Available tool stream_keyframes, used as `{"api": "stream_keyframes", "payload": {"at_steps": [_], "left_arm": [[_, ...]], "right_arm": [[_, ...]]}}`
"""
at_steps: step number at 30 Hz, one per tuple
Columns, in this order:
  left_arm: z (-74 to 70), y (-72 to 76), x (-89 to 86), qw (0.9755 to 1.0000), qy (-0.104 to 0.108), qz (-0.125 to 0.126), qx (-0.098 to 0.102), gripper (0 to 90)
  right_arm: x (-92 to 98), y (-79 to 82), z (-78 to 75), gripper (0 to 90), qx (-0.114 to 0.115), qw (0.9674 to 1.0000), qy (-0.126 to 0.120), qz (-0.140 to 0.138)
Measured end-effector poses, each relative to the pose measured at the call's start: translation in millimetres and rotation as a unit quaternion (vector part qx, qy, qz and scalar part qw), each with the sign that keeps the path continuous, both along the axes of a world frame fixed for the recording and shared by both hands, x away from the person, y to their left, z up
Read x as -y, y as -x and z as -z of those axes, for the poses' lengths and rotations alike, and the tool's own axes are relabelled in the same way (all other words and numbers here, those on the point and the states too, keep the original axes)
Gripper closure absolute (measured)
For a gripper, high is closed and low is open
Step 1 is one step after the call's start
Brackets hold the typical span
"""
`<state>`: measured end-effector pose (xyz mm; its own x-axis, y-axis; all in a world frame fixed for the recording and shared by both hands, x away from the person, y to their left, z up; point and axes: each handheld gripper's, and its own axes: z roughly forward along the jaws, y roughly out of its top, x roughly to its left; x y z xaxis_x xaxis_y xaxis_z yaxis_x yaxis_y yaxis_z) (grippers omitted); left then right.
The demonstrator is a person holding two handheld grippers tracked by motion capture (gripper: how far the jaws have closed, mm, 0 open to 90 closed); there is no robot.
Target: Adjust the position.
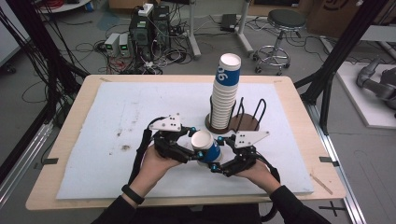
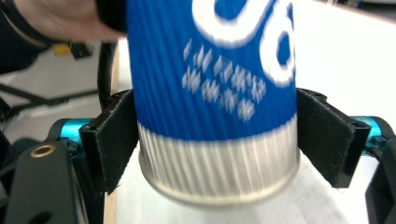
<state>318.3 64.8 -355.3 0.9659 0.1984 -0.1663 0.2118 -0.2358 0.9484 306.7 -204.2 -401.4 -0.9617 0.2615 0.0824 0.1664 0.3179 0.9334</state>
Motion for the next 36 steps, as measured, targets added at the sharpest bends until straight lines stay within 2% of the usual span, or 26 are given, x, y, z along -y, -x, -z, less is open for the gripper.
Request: {"api": "stream_keyframes", "payload": {"at_steps": [3, 4, 5, 9, 11, 13, 14, 17, 18, 20, 21, 22, 23, 25, 28, 30, 31, 32, 33, 34, 35, 36], "left_arm": [[1.9, 0.7, -1.9, 0.9995, 0.032, -0.006, 0.004, 29.6], [2.3, 0.9, -1.4, 0.9993, 0.035, -0.008, 0.004, 29.7], [2.6, 1.4, -0.6, 0.9992, 0.039, -0.010, 0.005, 29.7], [3.6, 4.4, 4.7, 0.9994, 0.029, -0.006, 0.016, 29.7], [2.9, 4.7, 5.5, 0.9997, 0.018, -0.003, 0.018, 29.3], [0.3, 3.3, 5.7, 0.9999, 0.000, 0.006, 0.008, 29.0], [-3.4, 2.8, 5.7, 0.9996, -0.025, 0.016, 0.004, 28.7], [-8.9, 3.7, 6.8, 0.9978, -0.062, 0.024, 0.004, 28.4], [-8.9, 3.7, 6.8, 0.9978, -0.062, 0.024, 0.004, 28.4], [-11.0, 5.3, 9.5, 0.9952, -0.094, 0.026, 0.007, 28.6], [-11.0, 5.3, 9.5, 0.9952, -0.094, 0.026, 0.007, 28.6], [-10.6, 5.3, 10.5, 0.9943, -0.102, 0.030, 0.007, 28.6], [-8.6, 4.5, 12.3, 0.9933, -0.109, 0.037, 0.003, 28.5], [-8.3, 3.6, 12.5, 0.9929, -0.112, 0.040, 0.003, 29.0], [-7.3, 3.7, 10.0, 0.9944, -0.096, 0.040, 0.017, 29.8], [-7.4, 3.2, 7.7, 0.9953, -0.089, 0.036, 0.018, 30.0], [-7.2, 2.1, 1.3, 0.9981, -0.055, 0.023, 0.016, 30.0], [-7.2, 2.1, 1.3, 0.9981, -0.055, 0.023, 0.016, 30.2], [-6.5, 0.4, -1.4, 0.9990, -0.039, 0.022, 0.007, 30.2], [-5.3, -0.6, -2.8, 0.9995, -0.026, 0.019, 0.003, 30.2], [-4.2, -0.7, -3.6, 0.9998, -0.016, 0.013, 0.004, 30.2], [-3.2, -1.0, -4.0, 0.9999, -0.006, 0.008, 0.007, 30.2]], "right_arm": [[-0.4, 1.8, -1.2, 17.6, 0.004, 0.9999, -0.010, 0.006], [-2.0, 2.6, -0.7, 17.6, 0.011, 0.9999, -0.009, 0.007], [-2.9, 3.1, -0.3, 17.6, 0.008, 0.9999, -0.008, 0.004], [-3.5, 2.7, 0.0, 20.4, 0.006, 0.9999, 0.005, -0.007], [-1.9, 1.4, -0.4, 24.2, 0.002, 0.9998, 0.015, -0.013], [-1.6, 0.9, -0.8, 24.4, 0.003, 0.9996, 0.021, -0.017], [-2.1, 0.3, -1.5, 25.0, 0.006, 0.9991, 0.031, -0.027], [-3.8, 0.6, -3.5, 25.3, 0.011, 0.9981, 0.048, -0.037], [-4.6, 0.4, -4.0, 25.3, 0.008, 0.9977, 0.053, -0.042], [-5.2, 0.2, -4.2, 25.3, 0.011, 0.9967, 0.066, -0.046], [-5.2, 0.2, -4.2, 25.3, 0.011, 0.9967, 0.066, -0.046], [-5.7, 0.6, -4.1, 25.1, 0.008, 0.9961, 0.074, -0.048], [-7.3, 2.0, -4.4, 24.2, 0.014, 0.9943, 0.093, -0.050], [-7.5, 2.7, -4.7, 23.5, 0.017, 0.9936, 0.100, -0.050], [-5.7, 2.5, -5.9, 21.3, 0.017, 0.9950, 0.090, -0.040], [-1.9, 0.9, -7.5, 17.7, 0.022, 0.9974, 0.059, -0.036], [1.2, 0.9, -8.5, 17.6, 0.021, 0.9985, 0.042, -0.027], [1.2, 0.9, -8.5, 17.6, 0.021, 0.9985, 0.042, -0.027], [7.2, -1.2, -10.3, 17.5, -0.001, 0.9997, 0.007, -0.023], [7.2, -1.2, -10.3, 17.5, -0.001, 0.9997, 0.007, -0.023], [11.5, -2.7, -12.0, 17.5, -0.010, 0.9997, -0.021, -0.012], [12.8, -2.6, -12.6, 17.4, -0.010, 0.9995, -0.030, -0.004]]}}
